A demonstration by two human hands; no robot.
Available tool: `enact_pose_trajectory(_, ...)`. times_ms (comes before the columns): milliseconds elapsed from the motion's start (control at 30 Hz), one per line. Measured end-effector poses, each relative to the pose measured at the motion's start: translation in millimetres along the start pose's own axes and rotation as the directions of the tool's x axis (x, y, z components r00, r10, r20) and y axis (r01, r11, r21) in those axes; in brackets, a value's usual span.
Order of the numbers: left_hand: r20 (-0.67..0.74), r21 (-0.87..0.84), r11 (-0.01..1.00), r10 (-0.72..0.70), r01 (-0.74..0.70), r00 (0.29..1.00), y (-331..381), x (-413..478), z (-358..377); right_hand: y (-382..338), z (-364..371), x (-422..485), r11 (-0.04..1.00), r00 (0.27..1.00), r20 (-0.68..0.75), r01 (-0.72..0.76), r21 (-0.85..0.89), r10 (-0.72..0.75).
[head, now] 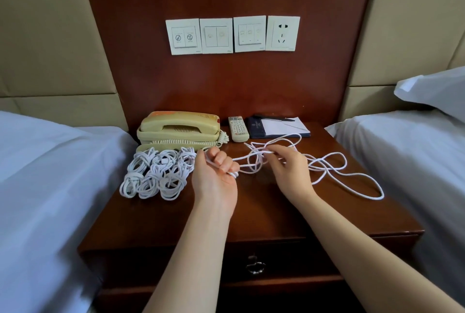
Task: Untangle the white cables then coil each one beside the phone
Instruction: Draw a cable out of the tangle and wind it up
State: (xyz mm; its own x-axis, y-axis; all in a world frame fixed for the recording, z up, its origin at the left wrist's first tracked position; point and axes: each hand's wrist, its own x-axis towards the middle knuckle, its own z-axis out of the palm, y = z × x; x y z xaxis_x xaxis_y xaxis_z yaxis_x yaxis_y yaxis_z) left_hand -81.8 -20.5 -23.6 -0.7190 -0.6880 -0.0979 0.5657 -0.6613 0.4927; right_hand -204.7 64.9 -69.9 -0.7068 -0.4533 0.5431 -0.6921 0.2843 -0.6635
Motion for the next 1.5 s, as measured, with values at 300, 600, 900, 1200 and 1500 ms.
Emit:
enact_pose_trajectory(300,-0.035,0.055,0.998,0.043,-0.041,0.998,0,14,4,-24,-6,8,0.940,0.971,-0.136,0.225,0.256,-0.196)
enact_pose_trajectory(600,-0.033,0.074,0.995,0.068,-0.066,0.997,-4,0,8,-18,-50,-3,0.741,0.707,-0.245,0.579,-0.340,-0.664)
enact_pose_trajectory(900,0.015,0.117,0.993,-0.013,0.011,1.000,-13,-7,12,-11,-80,-16,0.769,0.796,0.111,0.604,-0.207,-0.595)
enact_pose_trajectory(1200,-0.086,0.115,0.993,0.026,-0.017,0.996,-23,8,14,-24,-78,-43,0.828,0.679,0.621,0.554,-0.084,-0.392)
enact_pose_trajectory(1500,0.202,0.886,0.441,-0.094,-0.141,0.975,-38,-6,8,-29,-80,-32,0.812,0.810,0.283,0.565,-0.143,-0.514)
